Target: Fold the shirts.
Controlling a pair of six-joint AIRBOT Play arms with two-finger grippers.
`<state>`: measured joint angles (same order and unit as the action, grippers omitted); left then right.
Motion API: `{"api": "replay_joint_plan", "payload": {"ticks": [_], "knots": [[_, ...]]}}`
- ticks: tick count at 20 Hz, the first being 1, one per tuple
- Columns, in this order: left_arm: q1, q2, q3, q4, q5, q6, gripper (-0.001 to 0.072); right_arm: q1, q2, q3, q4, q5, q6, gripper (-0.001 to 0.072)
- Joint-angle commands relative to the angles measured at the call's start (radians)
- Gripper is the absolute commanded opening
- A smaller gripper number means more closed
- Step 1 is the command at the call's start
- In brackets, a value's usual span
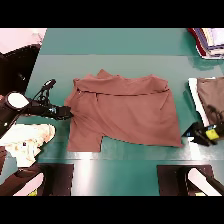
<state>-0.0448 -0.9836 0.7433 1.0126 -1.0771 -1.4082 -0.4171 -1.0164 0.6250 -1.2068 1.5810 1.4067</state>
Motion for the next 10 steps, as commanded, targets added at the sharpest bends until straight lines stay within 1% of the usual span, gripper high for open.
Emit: {"api": "replay_joint_plan", "payload": {"ticks": [1, 2, 3, 4, 6, 8, 9, 10], "knots": [[0.000, 0.003, 0.006, 0.000, -0.008, 0.002, 0.0023, -0.051, -0.022, -0.143, 0.022, -0.035, 0.003, 0.0531], [0.000, 0.003, 0.006, 0.000, -0.008, 0.002, 0.0023, -0.051, -0.043, -0.154, 0.066, -0.061, 0.002, 0.0531], [0.000, 0.003, 0.006, 0.000, -0.008, 0.002, 0.0023, -0.050, -0.063, -0.158, 0.100, -0.084, -0.002, 0.0512], [0.000, 0.003, 0.006, 0.001, -0.008, 0.002, 0.0023, -0.045, -0.079, -0.157, 0.119, -0.100, -0.002, 0.0485], [0.000, 0.003, 0.006, 0.001, -0.007, 0.002, 0.0023, -0.015, -0.103, -0.157, 0.127, -0.125, -0.002, 0.0400], [0.000, 0.003, 0.006, 0.005, -0.005, 0.003, 0.0023, 0.032, -0.107, -0.157, 0.126, -0.177, -0.005, 0.0222], [0.000, 0.003, 0.006, 0.008, -0.008, 0.003, 0.0023, 0.055, -0.093, -0.157, 0.125, -0.207, -0.005, 0.0115], [0.000, 0.003, 0.007, 0.008, -0.014, 0.003, 0.0022, 0.073, -0.074, -0.157, 0.125, -0.229, -0.005, 0.0032]]}}
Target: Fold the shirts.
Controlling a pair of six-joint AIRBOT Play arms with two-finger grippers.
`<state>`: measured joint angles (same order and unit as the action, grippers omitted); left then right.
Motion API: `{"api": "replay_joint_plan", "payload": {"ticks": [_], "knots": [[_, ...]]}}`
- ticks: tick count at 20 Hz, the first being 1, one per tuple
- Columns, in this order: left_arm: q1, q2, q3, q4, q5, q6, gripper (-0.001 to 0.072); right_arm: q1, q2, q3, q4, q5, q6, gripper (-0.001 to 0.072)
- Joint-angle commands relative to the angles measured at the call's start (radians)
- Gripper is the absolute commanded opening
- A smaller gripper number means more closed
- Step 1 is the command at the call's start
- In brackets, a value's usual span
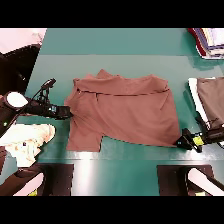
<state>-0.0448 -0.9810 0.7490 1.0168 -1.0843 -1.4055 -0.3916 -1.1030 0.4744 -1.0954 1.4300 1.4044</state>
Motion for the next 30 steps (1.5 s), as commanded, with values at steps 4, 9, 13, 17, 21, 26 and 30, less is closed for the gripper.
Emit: {"api": "replay_joint_plan", "payload": {"ticks": [4, 9, 13, 17, 21, 26, 30], "knots": [[0.000, 0.056, 0.072, 0.049, -0.037, -0.012, 0.0022, 0.125, 0.167, 0.088, 0.015, -0.049, -0.003, 0.0014], [0.000, 0.207, 0.491, 0.141, -0.141, -0.045, 0.0022, 0.230, 0.334, 0.533, 0.057, -0.043, 0.002, 0.0014], [0.000, 0.229, 0.938, 0.147, -0.157, -0.059, 0.0022, 0.257, 0.377, 0.978, 0.044, -0.066, 0.002, 0.0014], [0.000, 0.229, 1.280, 0.159, -0.134, -0.116, 0.0021, 0.257, 0.357, 1.364, -0.058, -0.039, 0.032, 0.0013], [0.000, 0.229, 1.396, 0.161, -0.077, -0.142, 0.0020, 0.257, 0.228, 1.725, -0.166, 0.136, 0.065, 0.0012], [0.000, 0.134, 1.350, 0.207, -0.203, -0.159, 0.0021, 0.260, 0.077, 1.706, -0.146, 0.251, 0.091, 0.0012], [0.000, -0.037, 1.069, 0.210, -0.287, -0.157, 0.0022, 0.348, -0.074, 1.378, -0.170, 0.247, 0.086, 0.0012]]}}
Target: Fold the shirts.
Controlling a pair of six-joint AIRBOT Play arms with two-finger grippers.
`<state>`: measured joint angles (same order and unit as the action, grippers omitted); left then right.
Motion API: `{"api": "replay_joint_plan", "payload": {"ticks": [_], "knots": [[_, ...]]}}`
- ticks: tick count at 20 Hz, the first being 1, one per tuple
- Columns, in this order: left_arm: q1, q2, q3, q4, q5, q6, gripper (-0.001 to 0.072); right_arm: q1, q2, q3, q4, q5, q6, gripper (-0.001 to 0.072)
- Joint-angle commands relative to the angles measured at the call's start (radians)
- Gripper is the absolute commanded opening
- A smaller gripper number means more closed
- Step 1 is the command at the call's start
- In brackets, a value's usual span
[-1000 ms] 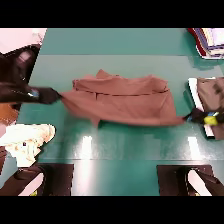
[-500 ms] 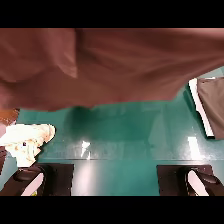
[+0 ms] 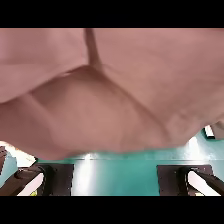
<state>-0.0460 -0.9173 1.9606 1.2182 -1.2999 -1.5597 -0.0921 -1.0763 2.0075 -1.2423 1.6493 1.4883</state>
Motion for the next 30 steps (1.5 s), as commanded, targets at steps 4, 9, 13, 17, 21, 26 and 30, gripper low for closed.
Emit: {"api": "replay_joint_plan", "payload": {"ticks": [4, 9, 13, 17, 21, 26, 30], "knots": [[0.001, -0.352, -0.360, 0.008, -0.058, 0.036, 0.0023, 0.127, -0.369, -0.270, -0.070, 0.011, -0.006, 0.0012], [0.001, -0.656, -0.367, 0.005, 0.161, 0.079, 0.0023, 0.130, -0.671, -0.110, -0.068, -0.046, -0.006, 0.0012], [0.001, -0.749, -0.281, 0.006, 0.300, 0.080, 0.0023, 0.130, -0.785, 0.058, -0.067, -0.111, -0.006, 0.0012], [0.026, -0.743, -0.194, 0.011, 0.185, 0.079, 0.0023, 0.130, -0.695, -0.061, -0.069, -0.198, -0.041, 0.0012], [0.035, -0.742, -0.236, 0.005, -0.021, 0.120, 0.0022, 0.129, -0.547, -0.349, -0.068, -0.264, -0.057, 0.0012], [0.015, -0.742, -0.460, -0.005, 0.039, 0.127, 0.0022, 0.130, -0.449, -0.642, -0.061, -0.371, -0.057, 0.0014], [0.016, -0.742, -0.547, -0.005, 0.043, 0.119, 0.0120, 0.130, -0.434, -0.709, -0.023, -0.398, -0.057, 0.0022]]}}
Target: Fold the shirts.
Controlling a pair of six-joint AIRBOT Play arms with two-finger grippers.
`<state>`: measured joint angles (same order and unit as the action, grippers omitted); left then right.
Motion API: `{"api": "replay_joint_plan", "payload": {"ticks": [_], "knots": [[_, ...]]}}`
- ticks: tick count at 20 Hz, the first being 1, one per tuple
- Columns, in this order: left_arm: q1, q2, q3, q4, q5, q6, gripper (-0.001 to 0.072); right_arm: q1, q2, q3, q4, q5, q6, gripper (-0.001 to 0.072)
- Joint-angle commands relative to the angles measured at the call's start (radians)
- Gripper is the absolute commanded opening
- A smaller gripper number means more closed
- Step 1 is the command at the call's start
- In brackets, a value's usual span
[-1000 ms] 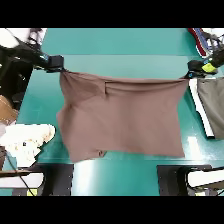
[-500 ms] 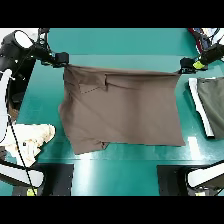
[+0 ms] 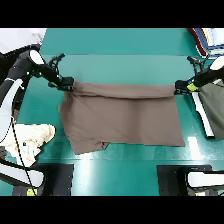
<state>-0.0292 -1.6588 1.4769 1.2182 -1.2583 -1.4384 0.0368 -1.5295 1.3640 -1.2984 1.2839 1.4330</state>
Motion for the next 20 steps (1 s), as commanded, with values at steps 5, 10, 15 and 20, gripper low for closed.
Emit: {"api": "replay_joint_plan", "payload": {"ticks": [5, 10, 15, 20], "knots": [[-0.001, 0.158, -0.088, 0.052, -0.039, -0.006, 0.0489, -0.051, 0.054, -0.022, 0.207, 0.082, -0.031, 0.0422], [-0.001, 0.511, -0.481, 0.055, -0.061, -0.058, 0.0489, -0.073, 0.271, -0.129, 0.207, 0.093, -0.032, 0.0422], [-0.001, 0.798, -0.871, -0.072, -0.060, -0.119, 0.0489, -0.073, 0.406, -0.240, 0.207, 0.042, -0.032, 0.0422], [-0.001, 0.841, -1.037, -0.187, -0.013, -0.098, 0.0489, -0.073, 0.416, -0.249, 0.209, 0.048, -0.032, 0.0422]]}}
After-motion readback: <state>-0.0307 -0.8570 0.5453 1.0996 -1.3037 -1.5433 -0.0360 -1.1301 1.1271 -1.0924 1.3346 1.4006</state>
